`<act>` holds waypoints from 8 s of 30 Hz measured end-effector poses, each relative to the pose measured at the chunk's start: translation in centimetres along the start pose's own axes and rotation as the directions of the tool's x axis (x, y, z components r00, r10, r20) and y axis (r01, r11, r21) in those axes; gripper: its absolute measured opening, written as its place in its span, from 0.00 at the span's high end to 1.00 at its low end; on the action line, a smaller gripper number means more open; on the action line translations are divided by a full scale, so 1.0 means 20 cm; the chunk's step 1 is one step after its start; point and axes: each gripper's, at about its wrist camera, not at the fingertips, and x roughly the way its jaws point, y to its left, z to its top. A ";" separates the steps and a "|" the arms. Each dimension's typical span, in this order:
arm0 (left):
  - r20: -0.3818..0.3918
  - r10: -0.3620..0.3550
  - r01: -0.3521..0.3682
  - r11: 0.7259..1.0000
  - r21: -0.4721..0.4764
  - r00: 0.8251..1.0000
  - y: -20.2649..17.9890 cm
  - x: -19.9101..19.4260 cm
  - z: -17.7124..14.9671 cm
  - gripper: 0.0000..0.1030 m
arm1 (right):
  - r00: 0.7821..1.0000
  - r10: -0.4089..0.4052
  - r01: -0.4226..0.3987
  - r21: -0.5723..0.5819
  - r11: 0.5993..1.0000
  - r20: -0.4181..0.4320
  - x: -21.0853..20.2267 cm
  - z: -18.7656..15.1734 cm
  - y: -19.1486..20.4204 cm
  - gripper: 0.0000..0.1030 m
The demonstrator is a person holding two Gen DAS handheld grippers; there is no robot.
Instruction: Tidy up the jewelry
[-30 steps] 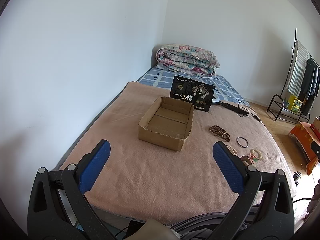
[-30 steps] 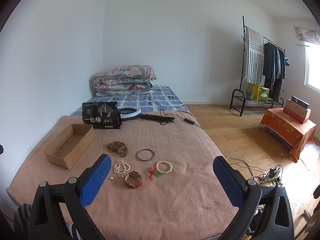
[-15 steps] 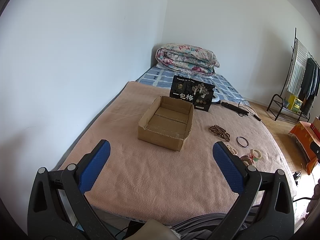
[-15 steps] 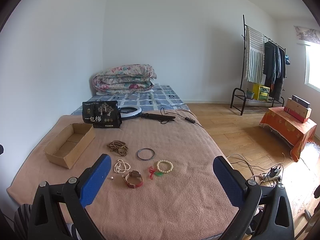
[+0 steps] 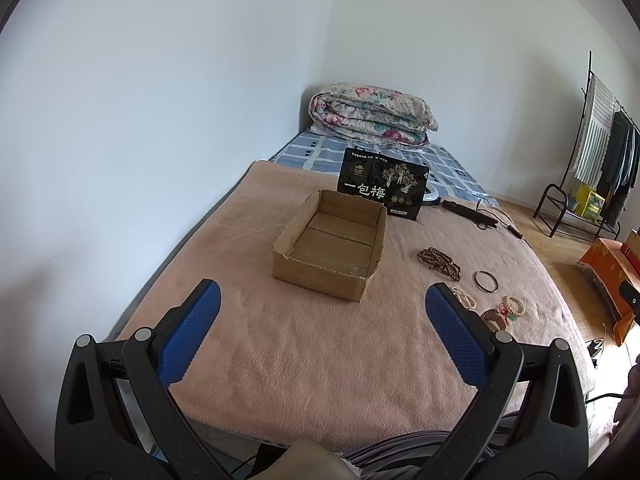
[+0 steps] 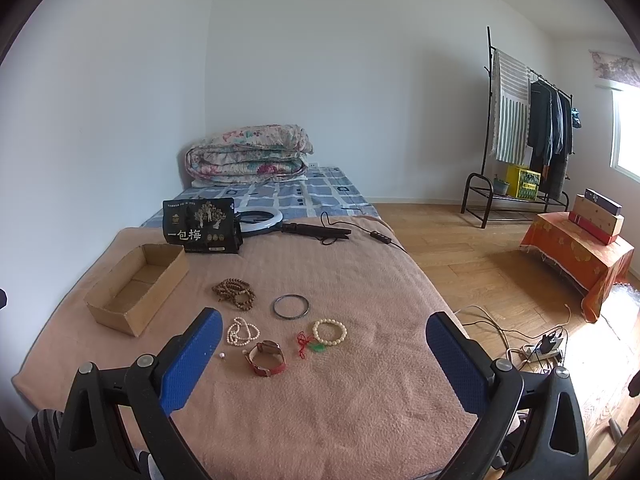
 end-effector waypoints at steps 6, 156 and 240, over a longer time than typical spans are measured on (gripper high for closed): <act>-0.003 -0.001 0.001 1.000 0.010 1.000 -0.01 -0.01 0.00 0.00 | 1.000 -0.004 0.004 -0.002 1.000 -0.011 0.04 0.00 0.00 0.00; -0.327 -0.396 0.471 0.861 0.191 0.858 -1.14 1.30 0.17 0.99 | 0.911 0.291 -0.291 0.045 0.956 -0.291 1.14 0.14 -0.19 0.95; -0.275 -0.146 0.158 0.987 0.022 0.950 0.16 1.39 0.36 0.90 | 0.721 0.546 -0.629 -0.073 0.774 -0.426 1.38 0.14 1.48 0.59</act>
